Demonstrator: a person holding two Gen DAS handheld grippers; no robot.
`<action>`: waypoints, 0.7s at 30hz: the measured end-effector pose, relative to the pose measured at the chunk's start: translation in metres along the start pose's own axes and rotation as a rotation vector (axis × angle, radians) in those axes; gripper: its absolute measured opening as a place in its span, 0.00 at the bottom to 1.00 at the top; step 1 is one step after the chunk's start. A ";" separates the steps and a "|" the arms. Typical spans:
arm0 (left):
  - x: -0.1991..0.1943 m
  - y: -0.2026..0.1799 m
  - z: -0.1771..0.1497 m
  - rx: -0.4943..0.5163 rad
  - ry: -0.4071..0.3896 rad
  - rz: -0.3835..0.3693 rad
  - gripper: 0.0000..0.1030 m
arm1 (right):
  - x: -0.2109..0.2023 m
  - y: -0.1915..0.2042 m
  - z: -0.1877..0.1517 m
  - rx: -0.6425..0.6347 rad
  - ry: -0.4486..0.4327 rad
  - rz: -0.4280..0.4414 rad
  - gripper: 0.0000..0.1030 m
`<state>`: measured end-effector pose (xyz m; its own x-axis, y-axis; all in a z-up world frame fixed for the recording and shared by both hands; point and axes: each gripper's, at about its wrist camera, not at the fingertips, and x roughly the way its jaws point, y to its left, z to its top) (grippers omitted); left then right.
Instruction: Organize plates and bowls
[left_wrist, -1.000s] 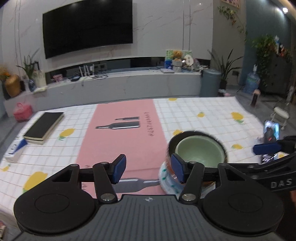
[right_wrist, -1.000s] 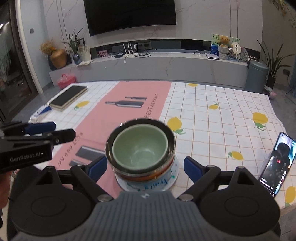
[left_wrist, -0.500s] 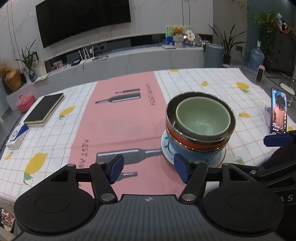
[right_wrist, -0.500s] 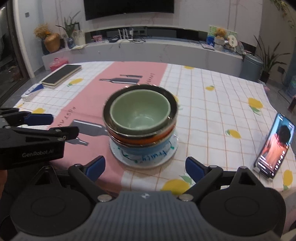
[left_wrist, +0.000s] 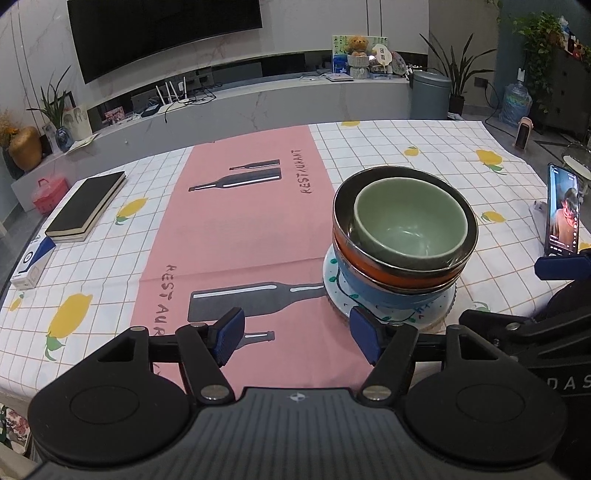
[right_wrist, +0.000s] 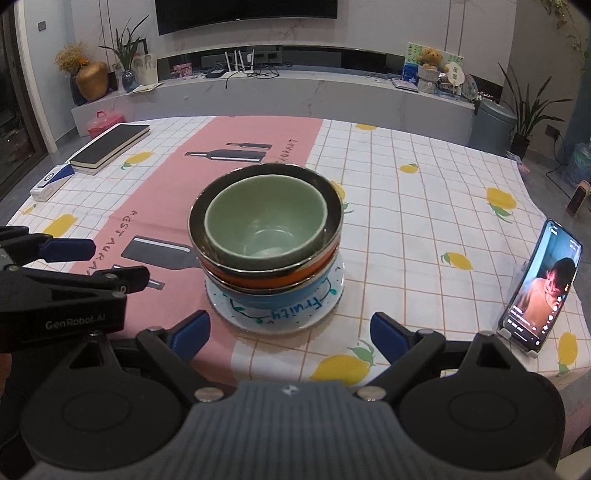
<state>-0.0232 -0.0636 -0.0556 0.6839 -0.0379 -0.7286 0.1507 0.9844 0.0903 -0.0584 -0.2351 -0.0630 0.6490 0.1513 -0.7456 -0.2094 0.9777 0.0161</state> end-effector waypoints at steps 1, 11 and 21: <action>0.000 0.000 0.000 0.001 0.001 0.000 0.75 | 0.001 0.000 0.000 0.001 0.004 0.003 0.89; 0.002 0.002 -0.002 -0.008 0.016 -0.005 0.75 | 0.006 0.001 0.000 0.006 0.029 0.003 0.89; 0.003 0.002 -0.004 -0.008 0.022 -0.011 0.76 | 0.007 0.000 -0.001 0.008 0.033 0.003 0.89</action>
<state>-0.0234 -0.0607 -0.0598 0.6661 -0.0452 -0.7445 0.1524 0.9854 0.0765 -0.0540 -0.2341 -0.0687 0.6238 0.1490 -0.7672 -0.2055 0.9784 0.0230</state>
